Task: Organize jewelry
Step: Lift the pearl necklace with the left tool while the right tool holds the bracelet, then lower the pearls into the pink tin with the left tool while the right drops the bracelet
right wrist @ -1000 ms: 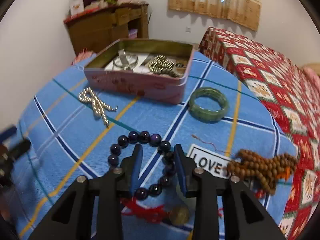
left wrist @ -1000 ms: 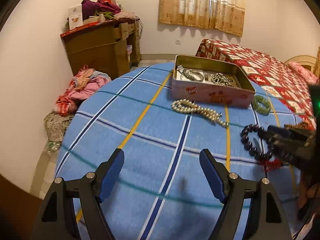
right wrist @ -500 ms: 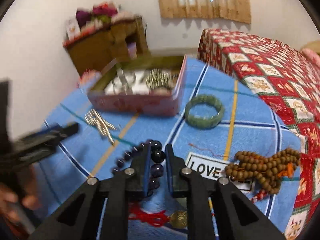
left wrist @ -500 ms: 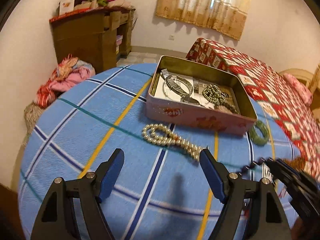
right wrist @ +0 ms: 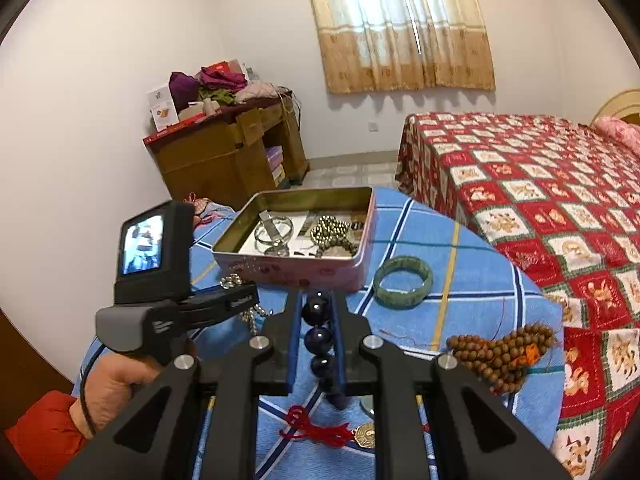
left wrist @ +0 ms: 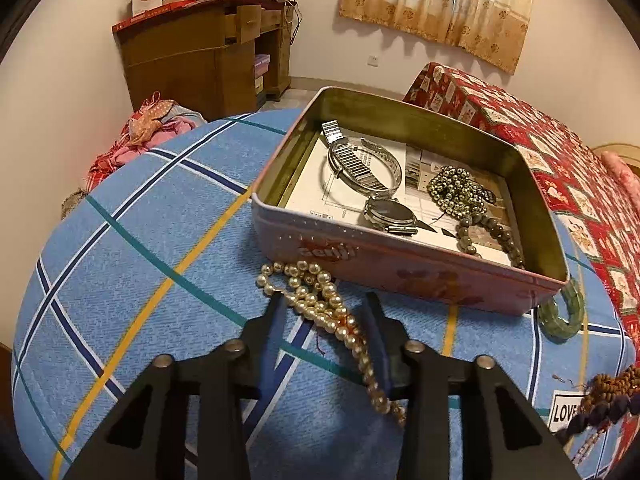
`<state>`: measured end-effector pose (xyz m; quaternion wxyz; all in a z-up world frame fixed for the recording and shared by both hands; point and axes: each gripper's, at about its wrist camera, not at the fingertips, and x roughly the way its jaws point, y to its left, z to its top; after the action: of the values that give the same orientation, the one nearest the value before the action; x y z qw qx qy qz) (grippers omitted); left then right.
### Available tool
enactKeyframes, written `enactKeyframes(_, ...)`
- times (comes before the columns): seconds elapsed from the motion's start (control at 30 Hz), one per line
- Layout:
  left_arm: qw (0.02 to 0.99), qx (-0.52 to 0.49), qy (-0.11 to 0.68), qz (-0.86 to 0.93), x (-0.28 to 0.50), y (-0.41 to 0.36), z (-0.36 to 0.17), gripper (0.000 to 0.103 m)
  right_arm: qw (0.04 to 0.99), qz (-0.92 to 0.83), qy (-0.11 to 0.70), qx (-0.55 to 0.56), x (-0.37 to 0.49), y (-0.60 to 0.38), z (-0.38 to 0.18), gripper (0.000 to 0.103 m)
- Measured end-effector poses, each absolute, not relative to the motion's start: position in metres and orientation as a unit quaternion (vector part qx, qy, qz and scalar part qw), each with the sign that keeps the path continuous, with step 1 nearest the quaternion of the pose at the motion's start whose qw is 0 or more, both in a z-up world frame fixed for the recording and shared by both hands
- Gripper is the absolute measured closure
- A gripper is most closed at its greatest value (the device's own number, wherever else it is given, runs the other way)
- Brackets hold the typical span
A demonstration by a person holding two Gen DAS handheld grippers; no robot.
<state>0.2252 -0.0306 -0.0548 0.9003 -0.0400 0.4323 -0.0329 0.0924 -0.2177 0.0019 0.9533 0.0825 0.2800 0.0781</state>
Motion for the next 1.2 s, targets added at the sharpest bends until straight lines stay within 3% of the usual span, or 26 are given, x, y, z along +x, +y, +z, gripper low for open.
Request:
enactKeyframes(0.2,0.904,-0.075,0.407,-0.107,0.206,-0.008,-0.045,0.098,0.956,0.083,0.27,0.085,0.089,-0.219,0.01,0.086)
enactKeyframes(0.6,0.921,-0.081,0.352,-0.145,0.147,0.025,-0.007,0.098,0.956,0.087,0.264,0.091,0.075,-0.21,0.017,0.086)
enactKeyframes(1.2,0.947,-0.051,0.251,-0.192,0.18,0.001,0.077,0.098,0.965,0.13,0.206,0.101,0.127,-0.208,0.078,0.086)
